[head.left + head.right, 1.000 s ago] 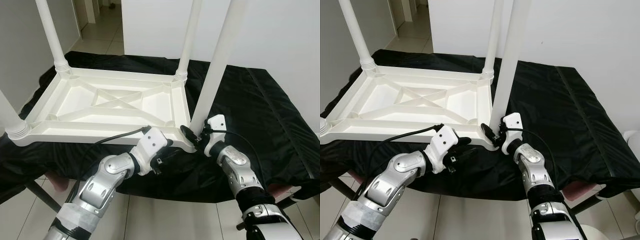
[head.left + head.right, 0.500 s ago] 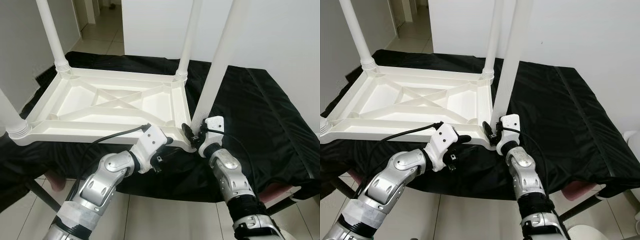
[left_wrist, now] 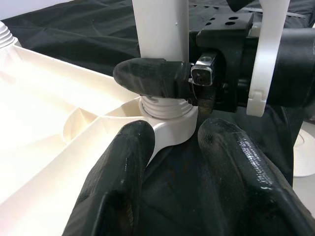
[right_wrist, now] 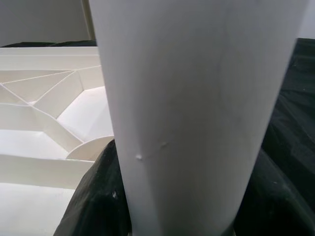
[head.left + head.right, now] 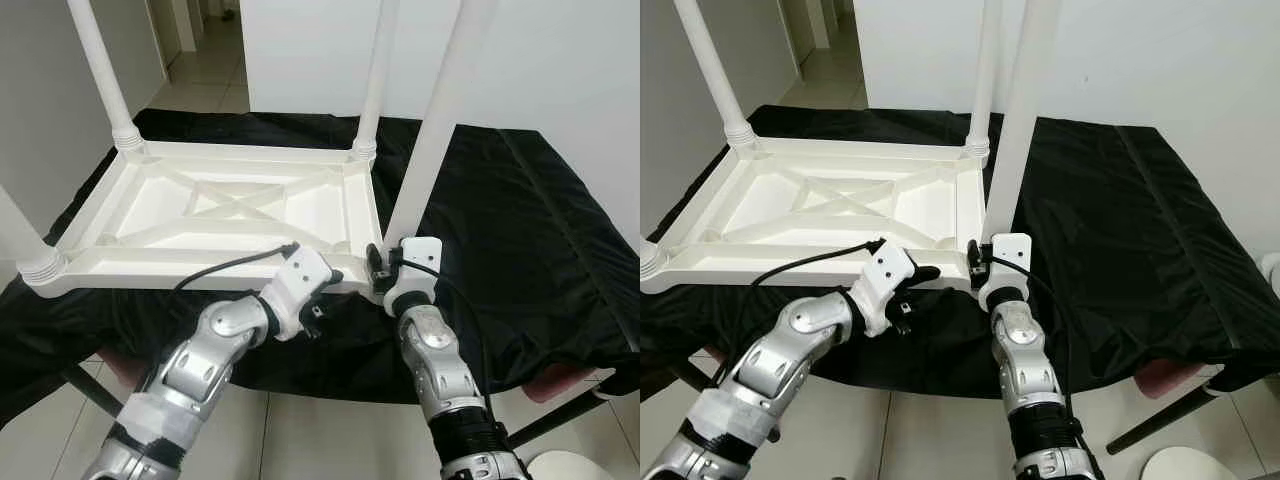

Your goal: Building children table

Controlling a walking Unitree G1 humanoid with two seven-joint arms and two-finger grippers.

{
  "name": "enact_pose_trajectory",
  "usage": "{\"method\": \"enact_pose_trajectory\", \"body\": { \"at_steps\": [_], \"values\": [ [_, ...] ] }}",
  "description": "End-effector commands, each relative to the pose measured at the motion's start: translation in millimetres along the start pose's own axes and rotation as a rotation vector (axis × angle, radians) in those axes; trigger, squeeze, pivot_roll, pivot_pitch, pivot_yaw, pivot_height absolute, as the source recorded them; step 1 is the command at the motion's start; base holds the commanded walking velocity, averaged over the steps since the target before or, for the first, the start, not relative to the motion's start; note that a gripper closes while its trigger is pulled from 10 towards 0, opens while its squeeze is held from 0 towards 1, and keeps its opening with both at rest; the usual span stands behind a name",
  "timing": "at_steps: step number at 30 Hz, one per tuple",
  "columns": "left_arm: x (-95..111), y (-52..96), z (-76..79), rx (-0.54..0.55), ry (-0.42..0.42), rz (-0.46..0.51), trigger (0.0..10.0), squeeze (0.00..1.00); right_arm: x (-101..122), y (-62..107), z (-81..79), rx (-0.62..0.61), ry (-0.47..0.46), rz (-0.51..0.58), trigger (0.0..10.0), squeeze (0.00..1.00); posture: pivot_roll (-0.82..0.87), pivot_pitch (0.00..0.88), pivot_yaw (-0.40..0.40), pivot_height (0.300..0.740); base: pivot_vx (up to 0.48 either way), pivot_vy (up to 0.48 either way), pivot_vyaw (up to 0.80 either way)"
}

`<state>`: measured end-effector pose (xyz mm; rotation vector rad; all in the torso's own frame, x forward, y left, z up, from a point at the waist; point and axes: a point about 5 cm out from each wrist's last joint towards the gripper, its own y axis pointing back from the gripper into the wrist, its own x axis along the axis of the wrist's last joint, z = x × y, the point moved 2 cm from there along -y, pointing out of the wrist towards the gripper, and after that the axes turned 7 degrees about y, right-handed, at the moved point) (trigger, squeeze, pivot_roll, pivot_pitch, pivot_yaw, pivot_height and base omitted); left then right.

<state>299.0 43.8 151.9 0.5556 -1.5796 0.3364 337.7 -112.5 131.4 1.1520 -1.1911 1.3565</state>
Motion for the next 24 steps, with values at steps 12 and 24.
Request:
{"method": "enact_pose_trajectory", "body": {
  "at_steps": [12, 24],
  "values": [
    [-3, 0.4, 2.4, -0.051, -0.003, -0.011, 10.0, 0.0, 6, 6.6, -2.9, -0.052, -0.05, 0.012, 10.0, 1.0, -0.01, 0.017, 0.005, 0.74, 0.0, 0.0, 0.0],
    [-5, 4.6, 5.2, -0.059, -0.003, -0.019, 10.0, 0.0, 14, 2.7, 9.3, 0.209, 0.044, 0.067, 10.0, 0.0, -0.01, 0.012, -0.007, 0.74, 0.0, 0.0, 0.0]
  ]
}}
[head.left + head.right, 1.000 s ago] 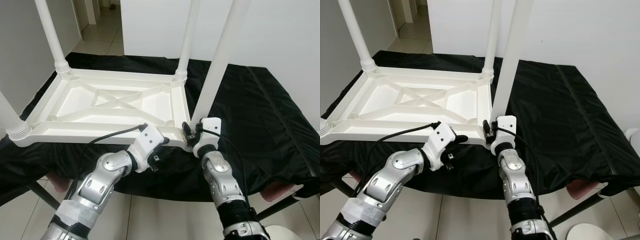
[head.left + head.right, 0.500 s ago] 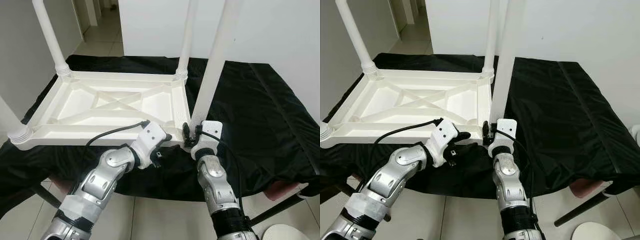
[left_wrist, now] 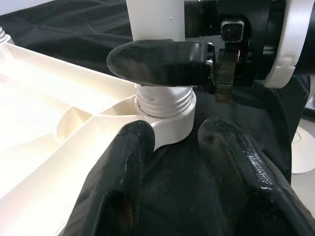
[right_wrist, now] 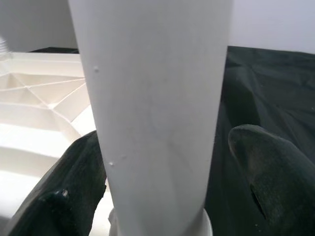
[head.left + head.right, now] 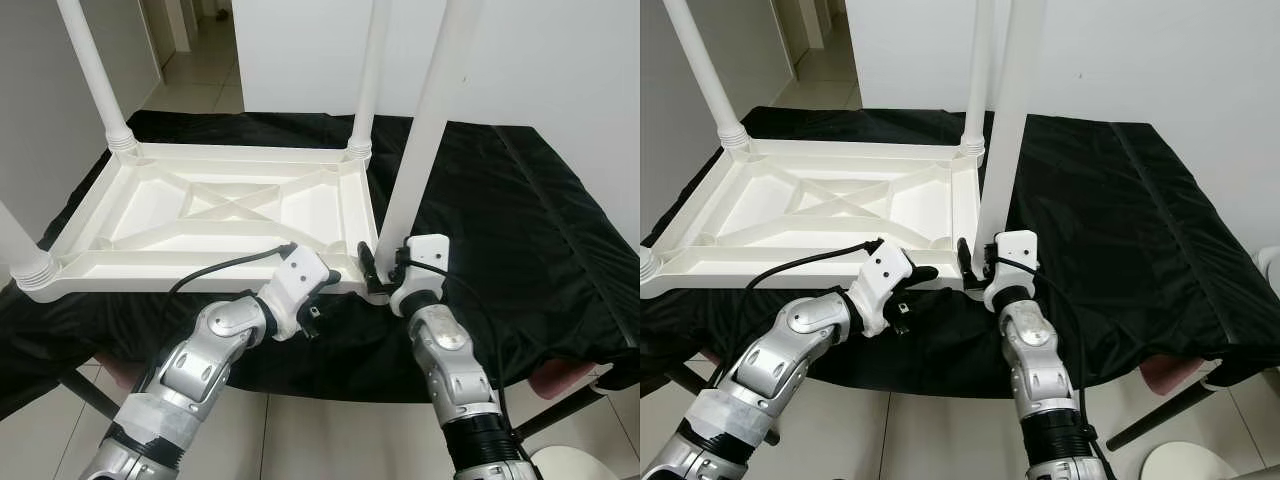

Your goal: Building children table

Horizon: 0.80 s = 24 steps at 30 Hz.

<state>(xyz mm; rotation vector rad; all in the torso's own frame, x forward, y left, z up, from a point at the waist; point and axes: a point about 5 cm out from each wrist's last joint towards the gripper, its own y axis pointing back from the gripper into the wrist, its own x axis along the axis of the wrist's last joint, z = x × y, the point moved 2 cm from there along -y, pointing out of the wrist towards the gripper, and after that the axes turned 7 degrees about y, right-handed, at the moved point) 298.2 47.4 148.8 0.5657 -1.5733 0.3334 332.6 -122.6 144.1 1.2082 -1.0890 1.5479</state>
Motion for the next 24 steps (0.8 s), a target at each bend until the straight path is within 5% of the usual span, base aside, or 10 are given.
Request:
{"method": "enact_pose_trajectory", "body": {
  "at_steps": [1, 6, 24],
  "values": [
    [-2, 1.6, 6.1, -0.063, -0.007, -0.01, 10.0, 0.0, 2, -2.3, -0.9, 0.032, -0.007, 0.015, 10.0, 0.0, -0.01, 0.012, -0.007, 0.74, 0.0, 0.0, 0.0],
    [-2, -0.9, 9.1, -0.078, -0.01, -0.007, 10.0, 0.0, -8, -3.3, 10.6, 0.247, 0.131, -0.003, 10.0, 0.0, -0.01, 0.0, -0.014, 0.74, 0.0, 0.0, 0.0],
    [10, -3.2, 9.2, -0.079, 0.008, 0.033, 10.0, 0.0, -23, -11.0, 11.6, 0.386, 0.115, -0.036, 10.0, 0.0, 0.0, 0.0, -0.019, 0.74, 0.0, 0.0, 0.0]
  ]
}}
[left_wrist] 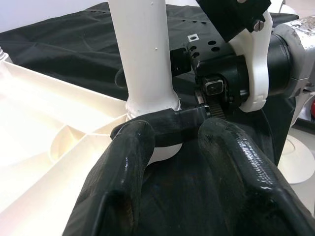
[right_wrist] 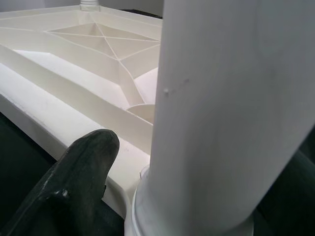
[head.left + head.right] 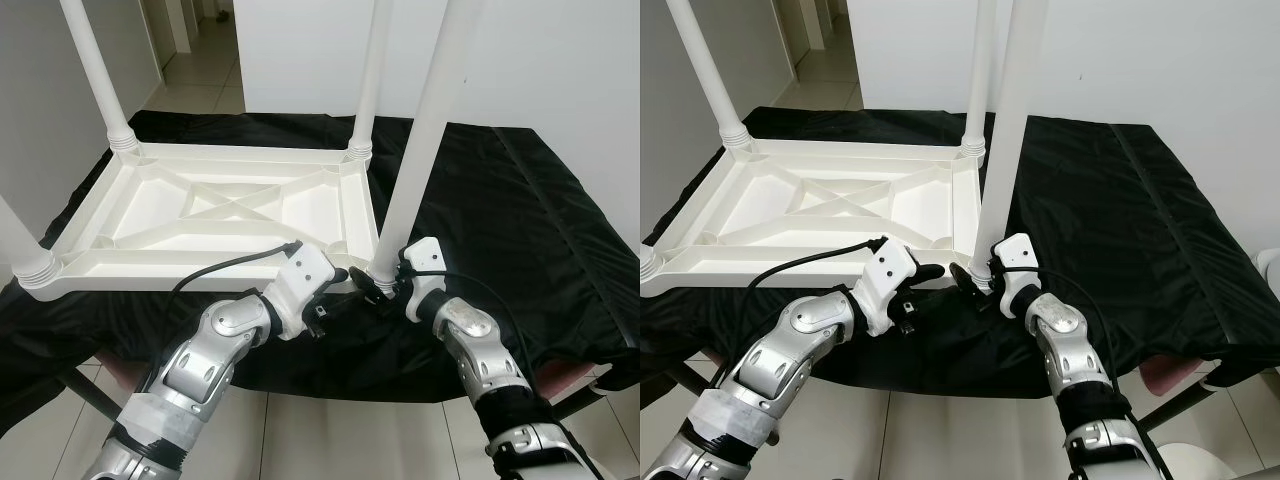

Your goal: Building children table

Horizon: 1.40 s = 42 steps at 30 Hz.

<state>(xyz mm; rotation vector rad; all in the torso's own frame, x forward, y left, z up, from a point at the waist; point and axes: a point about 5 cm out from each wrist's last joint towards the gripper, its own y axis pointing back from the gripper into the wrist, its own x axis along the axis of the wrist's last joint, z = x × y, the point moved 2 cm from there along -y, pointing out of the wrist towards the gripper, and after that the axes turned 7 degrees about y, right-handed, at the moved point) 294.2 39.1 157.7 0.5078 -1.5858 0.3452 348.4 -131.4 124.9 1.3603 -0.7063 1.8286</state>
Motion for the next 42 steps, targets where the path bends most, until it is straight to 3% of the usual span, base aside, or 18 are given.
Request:
{"method": "enact_pose_trajectory", "body": {
  "at_steps": [1, 7, 8, 11, 12, 22, 23, 29, 33, 40, 42],
  "values": [
    [0, 0.4, 2.3, -0.051, 0.005, -0.012, 10.0, 0.0, -1, 0.6, 2.2, 0.001, -0.002, 0.002, 10.0, 0.0, 0.0, 0.0, -0.019, 0.74, 0.0, 0.0, 0.0],
    [-9, 0.2, 4.3, -0.039, -0.006, -0.035, 10.0, 0.0, -3, 0.2, 4.7, 0.009, -0.011, 0.009, 10.0, 0.0, 0.0, 0.0, -0.025, 0.74, 0.0, 0.0, 0.0],
    [-9, -0.1, 4.3, -0.038, -0.012, -0.037, 10.0, 0.0, -4, 0.2, 6.0, 0.009, -0.009, 0.01, 4.5, 0.0, 0.01, 0.0, -0.027, 0.74, 0.0, 0.0, 0.0],
    [-9, -0.3, 4.4, -0.037, -0.016, -0.038, 10.0, 0.0, -4, 0.1, 7.0, 0.01, -0.007, 0.011, 4.5, 0.0, 0.01, 0.0, -0.027, 0.74, 0.0, 0.0, 0.0],
    [-8, -0.8, 4.2, -0.035, -0.019, -0.035, 10.0, 0.0, -4, 0.0, 8.5, 0.01, -0.008, 0.012, 0.0, 0.0, 0.01, 0.0, -0.028, 0.74, 0.0, 0.0, 0.0],
    [-7, -2.0, 1.5, 0.001, -0.048, -0.031, 10.0, 0.0, -6, 0.3, 12.5, -0.002, -0.07, 0.023, 0.3, 0.0, 0.01, 0.0, -0.033, 0.74, 0.0, 0.0, 0.0],
    [-7, -2.3, 1.6, 0.011, -0.059, -0.033, 10.0, 0.0, -7, 0.5, 10.4, 0.001, -0.108, 0.027, 10.0, 0.0, 0.01, 0.0, -0.033, 0.74, 0.0, 0.0, 0.0],
    [-10, -2.3, 1.0, 0.019, -0.047, -0.035, 10.0, 0.0, -9, 1.0, 10.3, -0.05, -0.141, 0.034, 10.0, 0.0, 0.0, 0.0, -0.032, 0.74, 0.0, 0.0, 0.0],
    [-10, -1.0, -1.5, 0.037, -0.037, -0.027, 10.0, 0.0, -12, 1.8, 12.0, -0.144, -0.108, -0.014, 10.0, 0.0, 0.0, 0.0, -0.034, 0.74, 0.0, 0.0, 0.0],
    [-11, -0.1, -2.5, 0.044, -0.037, -0.027, 10.0, 0.0, -12, 1.8, 11.2, -0.178, -0.118, -0.022, 10.0, 0.0, 0.0, 0.0, -0.033, 0.74, 0.0, 0.0, 0.0],
    [-11, 1.0, -2.8, 0.048, -0.035, -0.029, 10.0, 0.0, -5, -0.1, 2.0, -0.238, -0.117, -0.011, 10.0, 0.0, 0.0, 0.006, -0.032, 0.74, 0.0, 0.0, 0.0]
  ]
}}
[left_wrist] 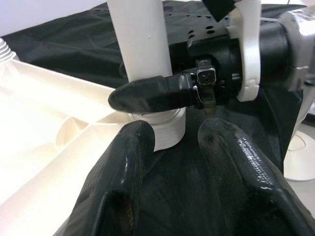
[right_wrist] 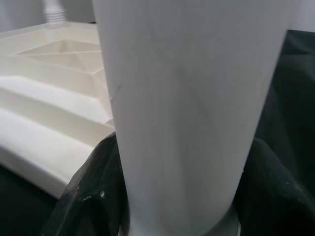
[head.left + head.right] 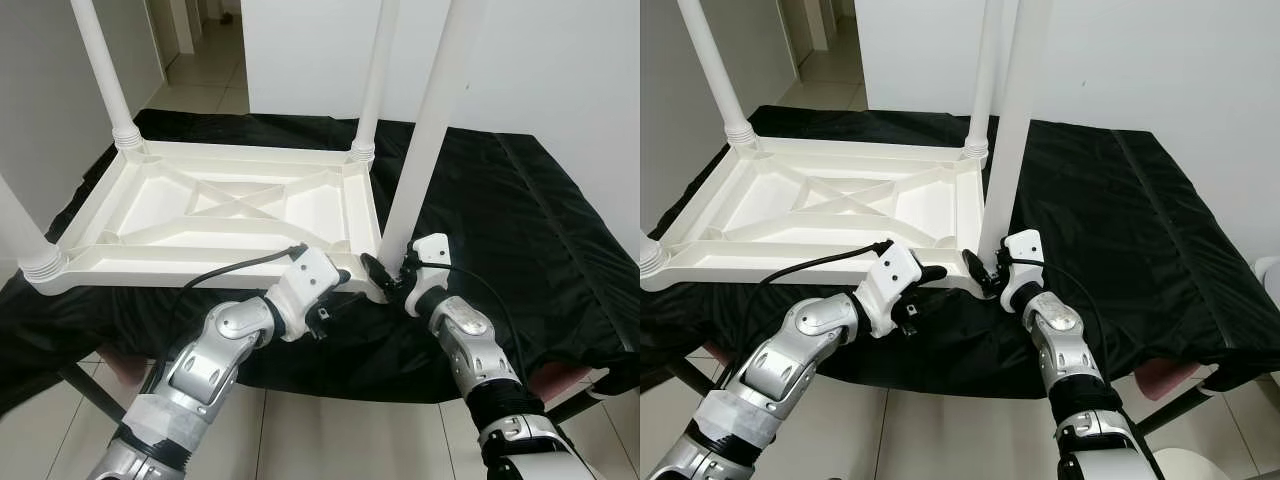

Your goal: Building children table

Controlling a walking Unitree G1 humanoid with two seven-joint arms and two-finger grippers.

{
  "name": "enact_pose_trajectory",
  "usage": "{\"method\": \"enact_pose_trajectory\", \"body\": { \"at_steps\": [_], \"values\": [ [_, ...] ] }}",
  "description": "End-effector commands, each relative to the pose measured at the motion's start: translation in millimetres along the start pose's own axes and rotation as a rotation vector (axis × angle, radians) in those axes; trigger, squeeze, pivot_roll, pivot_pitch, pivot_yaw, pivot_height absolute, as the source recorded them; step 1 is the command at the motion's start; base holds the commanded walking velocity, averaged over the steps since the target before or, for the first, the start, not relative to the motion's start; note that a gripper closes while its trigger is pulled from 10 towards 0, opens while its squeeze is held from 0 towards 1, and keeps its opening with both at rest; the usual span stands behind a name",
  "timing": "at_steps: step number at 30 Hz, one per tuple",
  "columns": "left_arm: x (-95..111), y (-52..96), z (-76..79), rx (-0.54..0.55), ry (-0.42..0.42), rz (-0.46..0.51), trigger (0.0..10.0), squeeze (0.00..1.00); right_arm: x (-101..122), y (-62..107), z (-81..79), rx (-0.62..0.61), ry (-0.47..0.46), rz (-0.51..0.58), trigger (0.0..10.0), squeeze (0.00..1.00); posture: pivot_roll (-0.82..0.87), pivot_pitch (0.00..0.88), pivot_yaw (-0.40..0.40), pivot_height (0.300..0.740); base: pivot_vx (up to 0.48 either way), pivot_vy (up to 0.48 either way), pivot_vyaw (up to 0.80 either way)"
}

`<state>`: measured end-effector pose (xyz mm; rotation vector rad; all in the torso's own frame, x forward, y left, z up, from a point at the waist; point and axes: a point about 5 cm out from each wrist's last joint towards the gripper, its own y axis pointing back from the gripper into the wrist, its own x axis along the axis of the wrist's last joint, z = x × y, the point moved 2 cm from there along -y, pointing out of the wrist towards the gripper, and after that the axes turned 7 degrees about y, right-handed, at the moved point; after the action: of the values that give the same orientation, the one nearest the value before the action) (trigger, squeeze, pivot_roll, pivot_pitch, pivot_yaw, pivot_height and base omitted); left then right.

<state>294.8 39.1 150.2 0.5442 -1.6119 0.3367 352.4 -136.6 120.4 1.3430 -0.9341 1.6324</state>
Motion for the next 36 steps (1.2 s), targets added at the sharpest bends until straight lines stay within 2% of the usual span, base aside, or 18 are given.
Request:
{"method": "enact_pose_trajectory", "body": {
  "at_steps": [1, 7, 9, 10, 12, 15, 18, 26, 27, 34, 35, 36],
  "values": [
    [-4, 1.8, -2.8, 0.031, 0.0, -0.01, 10.0, 0.0, 0, 0.8, -3.0, -0.032, 0.007, -0.01, 10.0, 0.0, 0.0, 0.006, -0.032, 0.74, 0.0, 0.0, 0.0],
    [-4, 2.6, -2.7, 0.033, 0.0, -0.013, 10.0, 0.0, 4, 2.5, -15.7, -0.156, -0.044, -0.007, 10.0, 0.0, 0.0, 0.012, -0.032, 0.74, 0.0, 0.0, 0.0],
    [-5, 3.6, -2.9, 0.034, 0.002, -0.015, 10.0, 0.0, 3, 3.2, -22.7, -0.265, -0.083, -0.026, 10.0, 0.0, 0.0, 0.019, -0.034, 0.74, 0.0, 0.0, 0.0],
    [-5, 3.6, -2.9, 0.034, 0.002, -0.015, 10.0, 0.0, 3, 3.2, -22.7, -0.265, -0.083, -0.026, 10.0, 0.0, 0.0, 0.019, -0.034, 0.74, 0.0, 0.0, 0.0],
    [-5, 4.3, -3.0, 0.037, 0.004, -0.017, 10.0, 0.0, 3, 3.4, -28.0, -0.344, -0.107, -0.033, 10.0, 0.0, 0.01, 0.021, -0.036, 0.74, 0.0, 0.0, 0.0],
    [-5, 4.7, -3.0, 0.039, 0.006, -0.016, 10.0, 0.0, 5, 2.7, -32.9, -0.377, -0.118, -0.035, 10.0, 0.0, 0.01, 0.023, -0.036, 0.74, 0.0, 0.0, 0.0],
    [-6, 4.9, -3.0, 0.041, 0.006, -0.017, 10.0, 0.0, 10, -0.1, -39.1, -0.353, -0.11, -0.019, 10.0, 0.0, 0.0, 0.026, -0.034, 0.74, 0.0, 0.0, 0.0],
    [-6, 4.6, -3.4, 0.043, 0.007, -0.018, 10.0, 0.0, 14, 3.6, -34.4, -0.341, -0.095, -0.017, 10.0, 0.0, 0.0, 0.027, -0.034, 0.74, 0.0, 0.0, 0.0],
    [-6, 4.7, -3.5, 0.044, 0.005, -0.022, 10.0, 0.0, 15, 4.1, -33.0, -0.322, -0.091, -0.005, 10.0, 1.0, 0.01, 0.027, -0.033, 0.74, 0.0, 0.0, 0.0],
    [-1, 6.8, -1.7, 0.033, -0.016, 0.039, 10.0, 0.0, 20, 8.4, -23.6, -0.244, -0.053, 0.029, 10.0, 1.0, 0.01, 0.029, -0.039, 0.74, 0.0, 0.0, 0.0],
    [-4, 6.4, -2.6, 0.036, -0.013, 0.017, 10.0, 0.0, 20, 9.3, -21.2, -0.233, -0.047, 0.03, 10.0, 0.87, 0.01, 0.028, -0.037, 0.74, 0.0, 0.0, 0.0],
    [-4, 6.4, -2.6, 0.036, -0.013, 0.017, 10.0, 0.0, 20, 9.3, -21.2, -0.233, -0.047, 0.03, 10.0, 0.87, 0.01, 0.028, -0.037, 0.74, 0.0, 0.0, 0.0]
  ]
}}
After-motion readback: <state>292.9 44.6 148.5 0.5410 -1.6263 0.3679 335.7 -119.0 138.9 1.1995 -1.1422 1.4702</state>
